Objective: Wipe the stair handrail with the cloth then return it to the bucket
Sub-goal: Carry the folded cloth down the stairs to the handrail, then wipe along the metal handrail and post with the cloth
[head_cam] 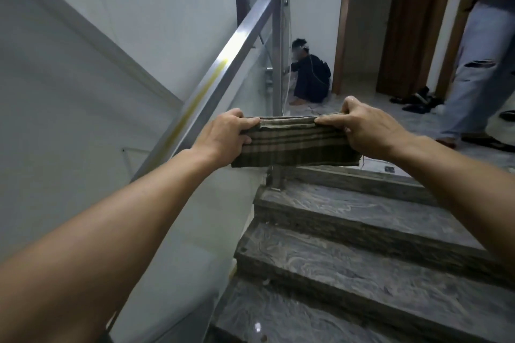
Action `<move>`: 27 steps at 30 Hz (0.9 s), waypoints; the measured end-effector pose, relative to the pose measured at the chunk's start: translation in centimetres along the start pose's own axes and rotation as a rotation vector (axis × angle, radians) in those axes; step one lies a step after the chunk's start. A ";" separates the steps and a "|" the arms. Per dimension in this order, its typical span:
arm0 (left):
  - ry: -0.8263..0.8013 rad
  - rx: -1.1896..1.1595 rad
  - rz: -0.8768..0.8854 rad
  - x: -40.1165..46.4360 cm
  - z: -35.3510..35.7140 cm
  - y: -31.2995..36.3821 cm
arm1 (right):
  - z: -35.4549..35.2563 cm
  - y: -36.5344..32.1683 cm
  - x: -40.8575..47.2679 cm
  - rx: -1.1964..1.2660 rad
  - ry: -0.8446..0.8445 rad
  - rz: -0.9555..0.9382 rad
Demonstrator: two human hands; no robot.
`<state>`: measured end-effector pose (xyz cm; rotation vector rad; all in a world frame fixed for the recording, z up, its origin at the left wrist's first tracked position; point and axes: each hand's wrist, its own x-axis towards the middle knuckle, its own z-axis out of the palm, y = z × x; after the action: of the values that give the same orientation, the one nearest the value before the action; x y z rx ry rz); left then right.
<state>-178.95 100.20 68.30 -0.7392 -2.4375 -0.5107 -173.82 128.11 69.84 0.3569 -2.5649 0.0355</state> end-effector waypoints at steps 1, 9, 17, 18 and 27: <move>0.012 0.012 -0.001 1.7 -0.3 -0.2 | -0.2 0.8 1.6 0.000 0.018 -0.013; 0.065 0.047 -0.169 13.1 -3.1 -2.3 | -1.7 5.6 16.1 -0.020 0.097 -0.113; 0.150 0.089 -0.316 20.5 -5.6 -7.2 | -2.1 4.8 29.6 -0.100 0.134 -0.209; 0.164 0.096 -0.329 21.4 -5.8 -7.9 | -1.9 4.7 31.2 -0.109 0.145 -0.218; 0.190 0.183 -0.353 31.5 -5.4 -11.8 | -1.6 6.7 46.3 -0.144 0.165 -0.238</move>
<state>-206.17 100.74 88.75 -0.1749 -2.4004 -0.4567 -212.56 123.38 95.74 0.5757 -2.3310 -0.1972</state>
